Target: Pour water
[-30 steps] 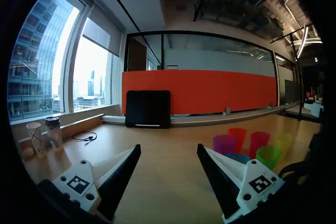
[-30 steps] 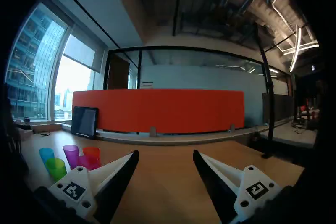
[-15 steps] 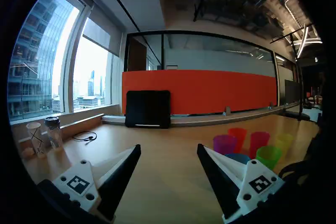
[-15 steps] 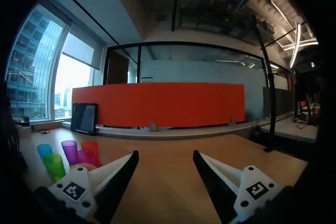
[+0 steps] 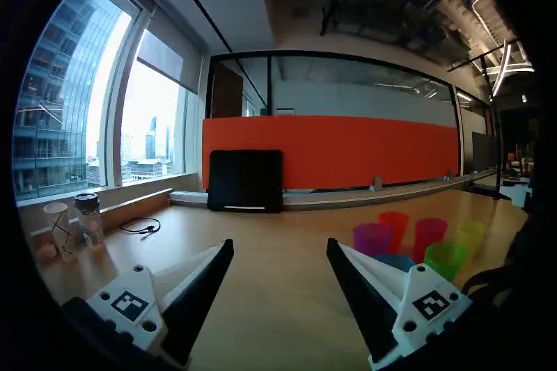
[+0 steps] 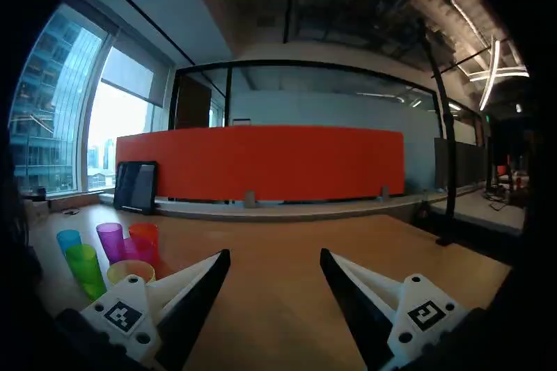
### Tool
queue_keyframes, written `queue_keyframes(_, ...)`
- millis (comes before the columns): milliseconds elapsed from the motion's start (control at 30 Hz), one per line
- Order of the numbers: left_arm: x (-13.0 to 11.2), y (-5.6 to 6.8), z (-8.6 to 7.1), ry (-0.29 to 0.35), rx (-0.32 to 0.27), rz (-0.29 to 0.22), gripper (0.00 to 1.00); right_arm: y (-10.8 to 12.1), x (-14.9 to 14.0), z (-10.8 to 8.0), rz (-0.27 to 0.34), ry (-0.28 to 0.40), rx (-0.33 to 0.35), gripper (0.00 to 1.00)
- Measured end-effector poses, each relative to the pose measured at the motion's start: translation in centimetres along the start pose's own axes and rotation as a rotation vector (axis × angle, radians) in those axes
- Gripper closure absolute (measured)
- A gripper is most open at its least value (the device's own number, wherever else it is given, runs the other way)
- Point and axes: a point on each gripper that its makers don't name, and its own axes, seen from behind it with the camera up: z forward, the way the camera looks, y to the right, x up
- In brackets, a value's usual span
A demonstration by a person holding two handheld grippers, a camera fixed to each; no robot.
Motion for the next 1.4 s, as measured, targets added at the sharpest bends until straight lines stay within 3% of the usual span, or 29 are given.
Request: queue_keyframes(1400, -0.05, -0.01, -0.05, 0.0, 0.0, 0.0, 0.01, -0.33, -0.04, -0.49, 0.001, -0.002, 0.011, 0.0)
